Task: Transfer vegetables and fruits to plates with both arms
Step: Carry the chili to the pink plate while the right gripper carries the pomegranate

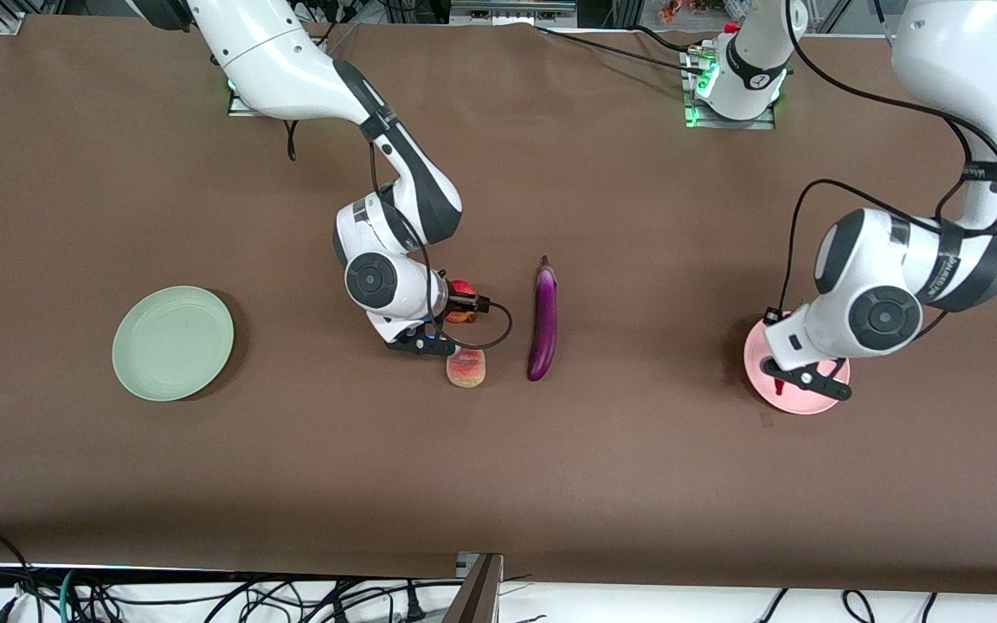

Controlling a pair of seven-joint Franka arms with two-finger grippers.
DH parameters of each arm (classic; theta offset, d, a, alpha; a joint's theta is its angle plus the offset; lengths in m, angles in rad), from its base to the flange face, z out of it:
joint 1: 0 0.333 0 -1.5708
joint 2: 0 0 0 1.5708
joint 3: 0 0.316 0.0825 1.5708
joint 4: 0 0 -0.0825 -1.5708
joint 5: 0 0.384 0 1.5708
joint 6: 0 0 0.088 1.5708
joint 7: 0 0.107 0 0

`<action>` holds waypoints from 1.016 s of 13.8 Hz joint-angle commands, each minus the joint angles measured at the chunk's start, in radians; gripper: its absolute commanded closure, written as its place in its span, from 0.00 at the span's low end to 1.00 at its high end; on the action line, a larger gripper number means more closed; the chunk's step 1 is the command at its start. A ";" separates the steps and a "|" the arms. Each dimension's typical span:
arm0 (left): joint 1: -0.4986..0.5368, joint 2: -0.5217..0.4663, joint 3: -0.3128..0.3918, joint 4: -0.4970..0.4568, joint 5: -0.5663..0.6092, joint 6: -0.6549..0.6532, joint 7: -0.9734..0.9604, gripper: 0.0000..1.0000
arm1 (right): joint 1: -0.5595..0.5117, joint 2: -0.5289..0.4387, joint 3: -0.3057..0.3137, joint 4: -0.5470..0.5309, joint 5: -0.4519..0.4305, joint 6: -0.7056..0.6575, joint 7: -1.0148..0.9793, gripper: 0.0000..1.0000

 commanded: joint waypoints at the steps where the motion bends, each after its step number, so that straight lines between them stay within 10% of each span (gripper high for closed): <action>1: 0.021 0.071 -0.008 0.002 -0.007 0.074 -0.062 1.00 | 0.009 0.009 -0.007 0.010 0.018 0.002 0.005 0.03; 5: 0.046 0.103 -0.008 -0.050 -0.005 0.079 -0.062 1.00 | 0.012 0.011 -0.007 0.005 0.006 -0.001 -0.003 0.74; 6: 0.046 0.105 -0.008 -0.047 -0.005 0.085 -0.062 0.90 | 0.009 0.005 -0.012 0.008 0.004 -0.005 -0.012 0.75; 8: 0.044 0.103 -0.008 -0.043 -0.005 0.085 -0.062 0.01 | -0.016 -0.031 -0.022 0.013 0.002 -0.075 -0.021 0.75; 14: 0.028 -0.004 -0.062 -0.029 -0.019 0.062 -0.067 0.00 | -0.071 -0.120 -0.295 0.017 -0.045 -0.409 -0.355 0.76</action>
